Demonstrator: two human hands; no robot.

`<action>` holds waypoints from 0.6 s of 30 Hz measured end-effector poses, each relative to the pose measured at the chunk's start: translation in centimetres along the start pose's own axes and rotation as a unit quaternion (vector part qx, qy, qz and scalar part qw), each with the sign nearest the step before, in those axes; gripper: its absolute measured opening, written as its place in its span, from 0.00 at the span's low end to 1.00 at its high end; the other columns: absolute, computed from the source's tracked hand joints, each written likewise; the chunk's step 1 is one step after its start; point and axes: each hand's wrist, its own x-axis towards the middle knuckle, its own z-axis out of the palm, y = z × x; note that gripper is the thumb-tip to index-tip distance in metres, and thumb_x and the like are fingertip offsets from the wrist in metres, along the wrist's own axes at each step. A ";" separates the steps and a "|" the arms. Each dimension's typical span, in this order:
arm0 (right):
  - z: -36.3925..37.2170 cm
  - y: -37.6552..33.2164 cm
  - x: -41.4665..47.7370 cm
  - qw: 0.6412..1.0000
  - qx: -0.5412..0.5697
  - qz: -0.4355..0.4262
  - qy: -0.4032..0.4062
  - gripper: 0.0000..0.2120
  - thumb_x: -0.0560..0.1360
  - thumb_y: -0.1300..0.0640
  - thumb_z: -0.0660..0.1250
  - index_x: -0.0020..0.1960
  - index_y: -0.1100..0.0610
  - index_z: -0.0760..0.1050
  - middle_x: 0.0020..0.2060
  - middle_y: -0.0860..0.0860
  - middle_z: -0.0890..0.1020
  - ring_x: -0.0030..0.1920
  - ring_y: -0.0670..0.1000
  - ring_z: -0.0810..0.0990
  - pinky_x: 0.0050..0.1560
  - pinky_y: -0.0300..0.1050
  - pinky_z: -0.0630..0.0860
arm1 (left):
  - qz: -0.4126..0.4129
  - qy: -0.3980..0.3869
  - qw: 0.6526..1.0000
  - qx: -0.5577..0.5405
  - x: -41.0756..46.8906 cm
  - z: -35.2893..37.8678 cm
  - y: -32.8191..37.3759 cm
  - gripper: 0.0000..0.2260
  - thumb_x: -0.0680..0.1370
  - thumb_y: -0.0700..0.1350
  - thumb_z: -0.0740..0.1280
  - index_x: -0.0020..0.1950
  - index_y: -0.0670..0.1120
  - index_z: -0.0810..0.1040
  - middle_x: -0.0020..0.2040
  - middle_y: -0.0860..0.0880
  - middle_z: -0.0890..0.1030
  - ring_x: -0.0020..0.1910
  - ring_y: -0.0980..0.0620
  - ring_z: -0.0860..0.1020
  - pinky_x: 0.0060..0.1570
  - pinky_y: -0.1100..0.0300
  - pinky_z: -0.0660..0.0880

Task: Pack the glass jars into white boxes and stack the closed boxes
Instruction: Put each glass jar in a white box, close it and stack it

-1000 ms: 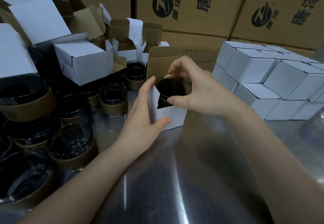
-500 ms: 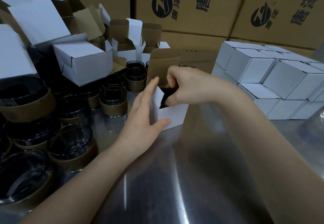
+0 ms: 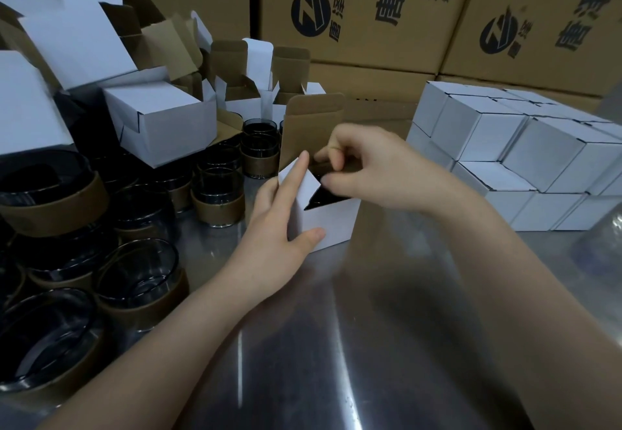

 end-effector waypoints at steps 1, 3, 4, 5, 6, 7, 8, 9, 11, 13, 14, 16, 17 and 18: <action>0.1 0.5 -0.2 0.998 0.056 -0.005 0.043 0.10 0.69 0.60 0.69 0.37 0.50 0.68 0.50 0.50 0.83 0.53 0.49 0.81 0.53 0.53 0.78 | -0.005 -0.003 1.000 -0.003 0.0 -0.1 0.1 0.40 0.77 0.46 0.69 0.68 0.79 0.45 0.69 0.65 0.55 0.61 0.74 0.56 0.64 0.66 0.54; 0.3 1.6 -0.2 0.976 0.174 -0.002 0.131 0.08 0.67 0.63 0.63 0.39 0.51 0.69 0.49 0.49 0.84 0.52 0.48 0.81 0.54 0.47 0.78 | -0.013 -0.005 1.000 -0.022 -0.1 -0.2 0.2 0.36 0.77 0.49 0.69 0.69 0.78 0.48 0.72 0.62 0.55 0.65 0.70 0.55 0.67 0.63 0.54; 0.4 2.2 -0.2 0.960 0.229 0.008 0.162 0.10 0.68 0.66 0.62 0.40 0.51 0.69 0.48 0.50 0.84 0.50 0.47 0.81 0.52 0.44 0.77 | -0.021 -0.004 0.999 -0.041 -0.2 -0.2 0.4 0.33 0.77 0.53 0.68 0.69 0.77 0.50 0.72 0.62 0.56 0.67 0.69 0.55 0.68 0.64 0.54; 0.6 2.8 -0.2 0.945 0.275 0.021 0.177 0.13 0.70 0.70 0.62 0.43 0.52 0.70 0.47 0.52 0.84 0.47 0.47 0.81 0.49 0.41 0.77 | -0.032 -0.002 0.997 -0.065 -0.2 -0.3 0.6 0.30 0.75 0.59 0.66 0.69 0.77 0.52 0.71 0.62 0.56 0.68 0.68 0.56 0.67 0.65 0.54; 0.7 3.3 -0.1 0.934 0.308 0.037 0.177 0.15 0.72 0.72 0.63 0.45 0.52 0.71 0.47 0.53 0.83 0.44 0.47 0.81 0.45 0.39 0.77 | -0.042 0.001 0.995 -0.088 -0.1 -0.3 0.8 0.27 0.73 0.64 0.63 0.68 0.77 0.55 0.71 0.63 0.57 0.68 0.69 0.57 0.65 0.69 0.54; 0.8 3.8 -0.1 0.928 0.329 0.053 0.165 0.16 0.73 0.73 0.64 0.49 0.53 0.72 0.47 0.54 0.83 0.42 0.46 0.81 0.42 0.37 0.76 | -0.051 0.008 0.993 -0.104 -0.1 -0.3 0.9 0.25 0.71 0.67 0.59 0.67 0.77 0.57 0.70 0.63 0.58 0.65 0.73 0.59 0.61 0.74 0.54; 1.0 4.1 0.0 0.925 0.344 0.069 0.146 0.16 0.74 0.72 0.66 0.53 0.53 0.73 0.48 0.54 0.83 0.42 0.46 0.81 0.40 0.37 0.76 | -0.056 0.016 0.992 -0.112 0.0 -0.3 1.0 0.24 0.70 0.68 0.55 0.66 0.77 0.59 0.70 0.62 0.59 0.61 0.78 0.59 0.56 0.79 0.55; 1.3 4.5 0.0 0.923 0.355 0.083 0.124 0.17 0.74 0.70 0.68 0.57 0.53 0.73 0.50 0.55 0.82 0.43 0.46 0.82 0.40 0.37 0.77 | -0.057 0.023 0.992 -0.113 0.1 -0.3 0.9 0.22 0.71 0.68 0.53 0.66 0.75 0.60 0.70 0.62 0.61 0.59 0.81 0.59 0.52 0.83 0.56; 1.8 5.0 0.3 0.919 0.368 0.108 0.088 0.21 0.74 0.66 0.71 0.63 0.51 0.72 0.53 0.55 0.82 0.49 0.52 0.84 0.46 0.45 0.80 | -0.055 0.032 0.992 -0.110 0.2 -0.3 0.8 0.20 0.76 0.65 0.50 0.68 0.71 0.63 0.69 0.61 0.63 0.58 0.83 0.58 0.49 0.87 0.55; 2.1 5.2 0.4 0.913 0.383 0.123 0.065 0.24 0.73 0.64 0.73 0.65 0.50 0.72 0.57 0.57 0.82 0.55 0.58 0.83 0.58 0.55 0.79 | -0.055 0.037 0.991 -0.116 0.2 -0.3 0.8 0.15 0.81 0.59 0.52 0.67 0.69 0.65 0.68 0.61 0.64 0.57 0.84 0.59 0.50 0.87 0.56; 2.3 5.2 0.4 0.911 0.388 0.127 0.055 0.25 0.72 0.64 0.74 0.66 0.50 0.72 0.58 0.57 0.81 0.57 0.59 0.82 0.61 0.56 0.78 | -0.055 0.039 0.990 -0.124 0.3 -0.4 0.8 0.13 0.82 0.56 0.54 0.66 0.69 0.67 0.67 0.61 0.65 0.56 0.84 0.60 0.51 0.86 0.58; 2.4 5.3 0.4 0.911 0.391 0.127 0.029 0.29 0.70 0.62 0.75 0.69 0.51 0.71 0.59 0.55 0.82 0.57 0.56 0.83 0.60 0.52 0.78 | -0.055 0.053 0.984 -0.161 0.4 -0.5 1.0 0.13 0.83 0.50 0.58 0.62 0.68 0.71 0.66 0.60 0.68 0.57 0.80 0.65 0.55 0.81 0.62; 2.5 5.3 0.4 0.911 0.393 0.123 0.015 0.29 0.70 0.62 0.74 0.69 0.50 0.71 0.58 0.54 0.82 0.56 0.53 0.83 0.57 0.49 0.79 | -0.056 0.063 0.979 -0.184 0.4 -0.6 1.1 0.14 0.82 0.47 0.60 0.62 0.65 0.73 0.66 0.58 0.70 0.59 0.76 0.67 0.57 0.79 0.65; 2.5 5.3 0.3 0.913 0.390 0.116 0.004 0.26 0.72 0.63 0.73 0.67 0.48 0.73 0.58 0.52 0.82 0.54 0.51 0.83 0.55 0.46 0.78 | -0.057 0.071 0.975 -0.202 0.4 -0.7 1.3 0.15 0.82 0.44 0.61 0.62 0.63 0.75 0.65 0.57 0.71 0.60 0.71 0.70 0.60 0.74 0.67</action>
